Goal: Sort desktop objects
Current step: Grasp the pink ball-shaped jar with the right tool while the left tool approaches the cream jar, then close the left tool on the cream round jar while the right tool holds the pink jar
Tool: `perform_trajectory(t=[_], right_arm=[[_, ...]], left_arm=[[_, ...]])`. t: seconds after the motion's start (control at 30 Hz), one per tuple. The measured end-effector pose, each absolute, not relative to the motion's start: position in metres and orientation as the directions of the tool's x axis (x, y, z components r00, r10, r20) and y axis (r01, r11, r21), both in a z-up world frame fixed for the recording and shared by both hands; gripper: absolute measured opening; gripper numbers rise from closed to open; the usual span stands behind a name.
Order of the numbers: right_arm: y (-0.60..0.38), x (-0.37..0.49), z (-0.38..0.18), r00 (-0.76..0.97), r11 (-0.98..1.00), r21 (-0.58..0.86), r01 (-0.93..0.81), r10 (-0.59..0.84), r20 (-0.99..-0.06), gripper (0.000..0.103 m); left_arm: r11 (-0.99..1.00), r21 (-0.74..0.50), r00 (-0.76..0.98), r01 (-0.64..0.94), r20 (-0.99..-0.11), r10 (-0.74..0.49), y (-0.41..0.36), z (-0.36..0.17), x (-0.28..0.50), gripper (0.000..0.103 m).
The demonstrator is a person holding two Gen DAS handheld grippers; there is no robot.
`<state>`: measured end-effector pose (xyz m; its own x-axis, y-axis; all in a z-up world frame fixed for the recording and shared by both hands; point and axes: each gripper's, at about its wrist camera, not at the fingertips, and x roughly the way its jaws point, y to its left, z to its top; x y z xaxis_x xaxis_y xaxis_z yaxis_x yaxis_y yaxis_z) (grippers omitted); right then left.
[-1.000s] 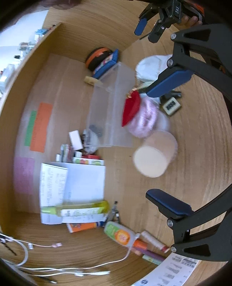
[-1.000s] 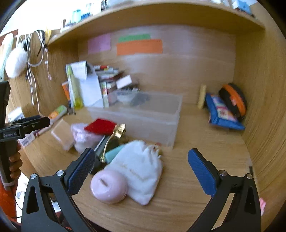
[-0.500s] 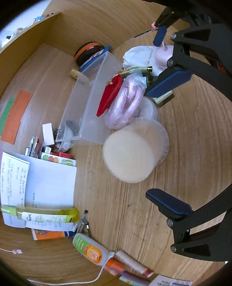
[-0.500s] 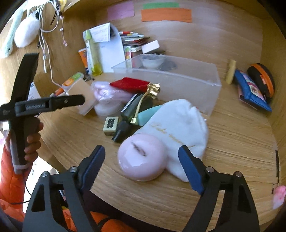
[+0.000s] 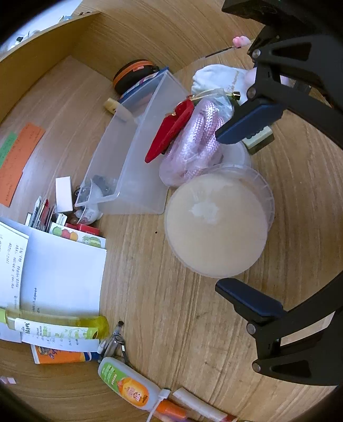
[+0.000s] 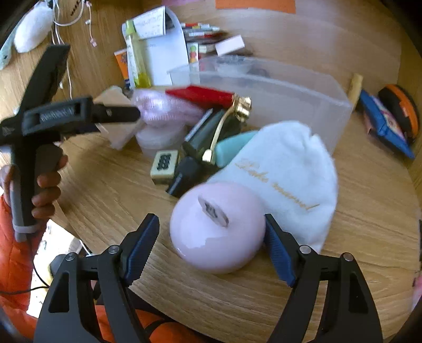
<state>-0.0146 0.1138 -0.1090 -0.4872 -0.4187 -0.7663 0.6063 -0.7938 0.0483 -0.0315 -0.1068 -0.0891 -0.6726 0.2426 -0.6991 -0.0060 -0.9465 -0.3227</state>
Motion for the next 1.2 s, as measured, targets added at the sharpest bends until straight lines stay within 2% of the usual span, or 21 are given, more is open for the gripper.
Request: perform_trajectory(t=[0.1,0.13,0.2,0.3,0.5,0.6,0.67,0.83,1.2], right_arm=[[0.112,-0.014,-0.11,-0.512,-0.799,0.016,0.602,-0.401,-0.76,0.062],[0.113,-0.014,-0.11,-0.516,-0.802,0.014,0.598,-0.398,-0.759,0.061],[0.115,-0.015,-0.111,-0.51,-0.799,0.027,0.6,-0.409,-0.757,0.061],[0.115,-0.015,-0.113,-0.509,-0.799,0.033,0.6,-0.414,-0.755,0.061],[0.117,-0.013,-0.111,-0.514,-0.797,0.039,0.603,-0.425,-0.745,0.061],[0.121,-0.011,-0.104,-0.528,-0.8,0.037,0.599,-0.429,-0.733,0.061],[0.123,-0.011,-0.099,-0.533,-0.799,0.038,0.6,-0.435,-0.726,0.061],[0.129,-0.011,-0.084,-0.554,-0.806,0.039,0.591,-0.44,-0.707,0.061],[0.132,-0.026,-0.058,-0.608,-0.82,0.01,0.572,-0.432,-0.666,0.061]], left_arm=[[-0.948,-0.319,-0.675,-0.011,-0.697,0.242,-0.107,-0.088,-0.032,0.101],[-0.946,-0.323,-0.676,-0.016,-0.694,0.248,-0.108,-0.088,-0.031,0.098],[-0.935,-0.352,-0.669,-0.045,-0.685,0.29,-0.109,-0.088,-0.028,0.079],[-0.943,-0.331,-0.665,-0.042,-0.695,0.274,-0.108,-0.088,-0.026,0.068],[-0.922,-0.387,-0.68,-0.017,-0.671,0.295,-0.118,-0.089,-0.027,0.066],[-0.911,-0.412,-0.692,-0.002,-0.657,0.299,-0.123,-0.09,-0.028,0.06],[-0.909,-0.416,-0.696,0.001,-0.653,0.298,-0.125,-0.09,-0.026,0.059],[-0.923,-0.384,-0.718,0.024,-0.649,0.251,-0.127,-0.088,-0.016,0.058],[-0.971,-0.222,-0.774,0.084,-0.628,0.077,-0.116,-0.067,-0.006,0.058]])
